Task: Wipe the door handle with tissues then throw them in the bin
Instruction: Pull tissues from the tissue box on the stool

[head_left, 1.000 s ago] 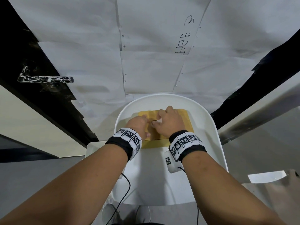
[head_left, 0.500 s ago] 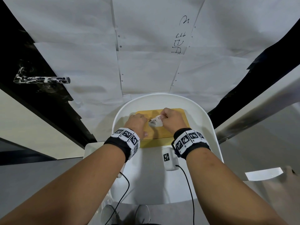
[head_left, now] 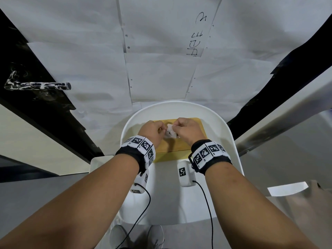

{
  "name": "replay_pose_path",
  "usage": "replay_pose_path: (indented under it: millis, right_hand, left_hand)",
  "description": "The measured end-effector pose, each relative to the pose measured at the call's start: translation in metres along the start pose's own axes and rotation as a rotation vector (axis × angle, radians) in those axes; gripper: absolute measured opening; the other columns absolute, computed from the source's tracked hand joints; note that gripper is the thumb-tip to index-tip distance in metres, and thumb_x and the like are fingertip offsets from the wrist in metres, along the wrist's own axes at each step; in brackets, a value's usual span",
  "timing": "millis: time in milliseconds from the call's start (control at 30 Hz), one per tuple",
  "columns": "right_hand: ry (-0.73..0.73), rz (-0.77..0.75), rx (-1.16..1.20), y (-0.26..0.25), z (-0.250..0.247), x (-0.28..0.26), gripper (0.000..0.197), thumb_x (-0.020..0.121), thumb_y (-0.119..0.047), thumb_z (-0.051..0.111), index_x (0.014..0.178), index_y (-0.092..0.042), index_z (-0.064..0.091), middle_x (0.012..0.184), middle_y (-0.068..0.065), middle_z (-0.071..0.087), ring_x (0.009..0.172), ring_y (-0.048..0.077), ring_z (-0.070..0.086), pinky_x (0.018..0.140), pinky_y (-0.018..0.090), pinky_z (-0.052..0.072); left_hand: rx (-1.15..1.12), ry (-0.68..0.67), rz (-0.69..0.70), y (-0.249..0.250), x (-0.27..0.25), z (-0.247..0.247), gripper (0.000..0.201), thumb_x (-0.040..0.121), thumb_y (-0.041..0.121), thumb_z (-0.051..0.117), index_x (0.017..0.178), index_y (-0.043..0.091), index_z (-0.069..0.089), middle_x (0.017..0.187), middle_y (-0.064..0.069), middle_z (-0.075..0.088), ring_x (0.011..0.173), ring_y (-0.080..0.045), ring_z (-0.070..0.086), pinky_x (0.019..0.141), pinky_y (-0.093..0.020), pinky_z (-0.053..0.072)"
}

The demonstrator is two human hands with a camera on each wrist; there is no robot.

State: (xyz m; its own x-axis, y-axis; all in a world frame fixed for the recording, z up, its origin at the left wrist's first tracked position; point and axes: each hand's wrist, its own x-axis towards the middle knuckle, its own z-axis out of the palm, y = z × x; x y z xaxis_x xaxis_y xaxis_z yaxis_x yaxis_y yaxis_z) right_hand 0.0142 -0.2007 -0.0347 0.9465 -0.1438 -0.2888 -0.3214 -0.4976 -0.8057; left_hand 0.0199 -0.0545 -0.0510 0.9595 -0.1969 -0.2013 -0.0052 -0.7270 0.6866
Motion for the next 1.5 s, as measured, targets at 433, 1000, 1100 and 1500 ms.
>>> replay_pose_path:
  millis: [433,1000,1100,1500]
  right_hand:
    - [0.168,-0.009,-0.062,-0.003,-0.004,0.003,0.018,0.090,-0.003,0.036,0.098,-0.005,0.052,0.078,-0.001,0.049,0.076,0.023,0.049,0.068,0.032,0.048]
    - [0.102,-0.063,-0.191,-0.005,-0.007,0.006,0.014,0.092,-0.008,0.042,0.094,-0.008,0.056,0.085,0.013,0.061,0.081,0.033,0.062,0.077,0.040,0.055]
    - [0.119,-0.062,-0.184,-0.008,-0.007,0.007,0.015,0.094,-0.009,0.038,0.101,-0.007,0.051,0.089,0.014,0.060,0.083,0.035,0.061,0.076,0.044,0.055]
    - [0.155,-0.102,0.003,-0.027,-0.016,0.010,0.010,0.099,-0.022,0.037,0.095,-0.019,0.046,0.066,-0.009,0.050,0.064,0.013,0.047,0.064,0.030,0.041]
  left_hand:
    - [-0.043,-0.076,0.133,0.002,-0.009,-0.007,0.016,0.094,0.009,0.046,0.104,0.017,0.056,0.085,0.002,0.060,0.080,-0.022,0.054,0.070,-0.025,0.039]
    - [0.020,-0.009,0.196,-0.014,-0.007,0.006,0.038,0.083,0.001,0.060,0.118,0.016,0.064,0.115,-0.008,0.055,0.110,-0.023,0.050,0.096,-0.024,0.037]
    - [0.093,-0.078,0.205,-0.018,-0.004,0.009,0.049,0.085,-0.008,0.048,0.115,0.024,0.069,0.117,-0.002,0.058,0.113,-0.025,0.046,0.100,-0.037,0.039]
    - [0.133,-0.135,-0.002,-0.014,0.001,0.007,0.028,0.090,0.037,0.037,0.112,0.028,0.052,0.113,0.006,0.063,0.119,-0.019,0.045,0.099,-0.048,0.039]
